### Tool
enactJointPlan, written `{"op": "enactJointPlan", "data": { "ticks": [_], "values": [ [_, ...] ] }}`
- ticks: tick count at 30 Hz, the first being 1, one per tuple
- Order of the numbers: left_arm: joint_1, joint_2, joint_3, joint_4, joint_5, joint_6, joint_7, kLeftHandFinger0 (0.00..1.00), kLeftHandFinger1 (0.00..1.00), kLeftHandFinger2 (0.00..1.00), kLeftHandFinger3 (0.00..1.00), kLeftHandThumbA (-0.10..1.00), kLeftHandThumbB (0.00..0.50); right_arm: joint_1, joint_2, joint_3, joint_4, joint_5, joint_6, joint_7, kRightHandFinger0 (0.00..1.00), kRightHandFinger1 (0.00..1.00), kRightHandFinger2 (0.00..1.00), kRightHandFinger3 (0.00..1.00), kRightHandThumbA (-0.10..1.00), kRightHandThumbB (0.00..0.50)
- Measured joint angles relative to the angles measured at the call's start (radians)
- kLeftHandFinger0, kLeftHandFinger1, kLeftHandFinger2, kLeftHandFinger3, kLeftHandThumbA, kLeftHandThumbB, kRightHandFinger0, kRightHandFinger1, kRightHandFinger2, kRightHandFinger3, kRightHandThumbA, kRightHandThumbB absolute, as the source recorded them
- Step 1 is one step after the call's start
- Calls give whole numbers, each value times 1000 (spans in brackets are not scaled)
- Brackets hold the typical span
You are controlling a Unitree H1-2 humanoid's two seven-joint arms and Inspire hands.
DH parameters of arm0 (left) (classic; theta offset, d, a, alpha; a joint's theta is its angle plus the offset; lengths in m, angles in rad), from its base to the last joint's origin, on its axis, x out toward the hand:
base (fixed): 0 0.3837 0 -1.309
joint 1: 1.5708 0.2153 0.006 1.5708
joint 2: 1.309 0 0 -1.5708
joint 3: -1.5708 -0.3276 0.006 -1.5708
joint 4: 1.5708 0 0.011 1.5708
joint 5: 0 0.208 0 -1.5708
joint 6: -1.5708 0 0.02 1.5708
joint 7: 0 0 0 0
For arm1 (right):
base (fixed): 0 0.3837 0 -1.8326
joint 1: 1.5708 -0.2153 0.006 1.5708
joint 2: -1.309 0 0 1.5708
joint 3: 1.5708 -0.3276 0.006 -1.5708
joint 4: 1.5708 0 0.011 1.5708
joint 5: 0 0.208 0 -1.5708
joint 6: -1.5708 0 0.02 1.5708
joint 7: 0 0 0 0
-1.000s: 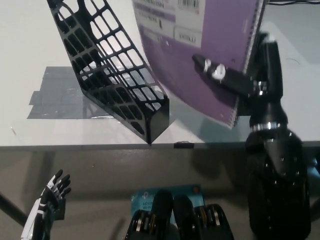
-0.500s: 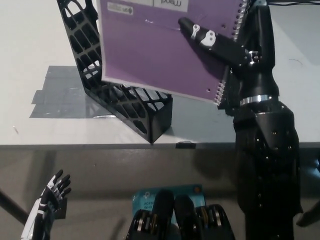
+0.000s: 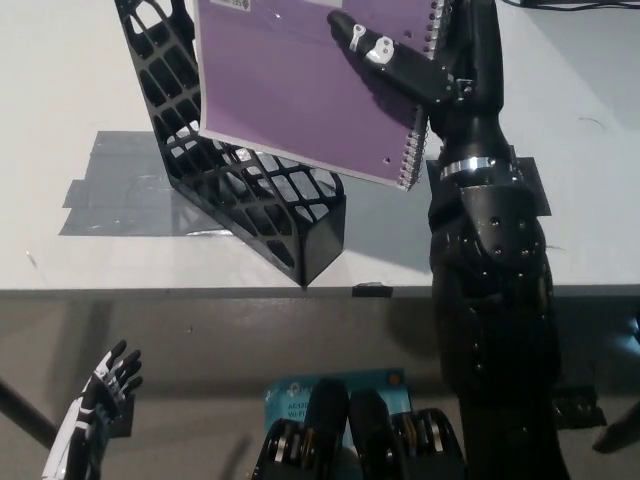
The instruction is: A person hands a notebook to the robot and the robot grabs it with its right hand and places it in the magazine stand kept in the centre of the desk infront of it.
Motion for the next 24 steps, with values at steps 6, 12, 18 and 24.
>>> {"op": "enactJointPlan", "data": {
  "ticks": [6, 12, 18, 24],
  "values": [
    [0, 0, 0, 0, 1, 0, 0, 1000, 1000, 1000, 1000, 1000, 500, -29, 3, -32, 10, 5, -21, -20, 0, 0, 0, 0, 1000, 72],
    [1, 0, 0, 0, 3, 0, 0, 1000, 1000, 1000, 1000, 1000, 500, -54, 4, -58, 0, 15, -30, -37, 0, 0, 0, 0, 1000, 109],
    [2, -1, -1, -1, 11, 0, 0, 1000, 1000, 1000, 1000, 1000, 500, -77, 4, -89, -27, 31, -29, -52, 0, 0, 0, 0, 1000, 122],
    [2, -1, -2, -2, 12, 0, 0, 1000, 1000, 1000, 1000, 1000, 500, -95, 12, -98, -80, 49, -29, -61, 0, 0, 0, 0, 1000, 116]
  ]
}}
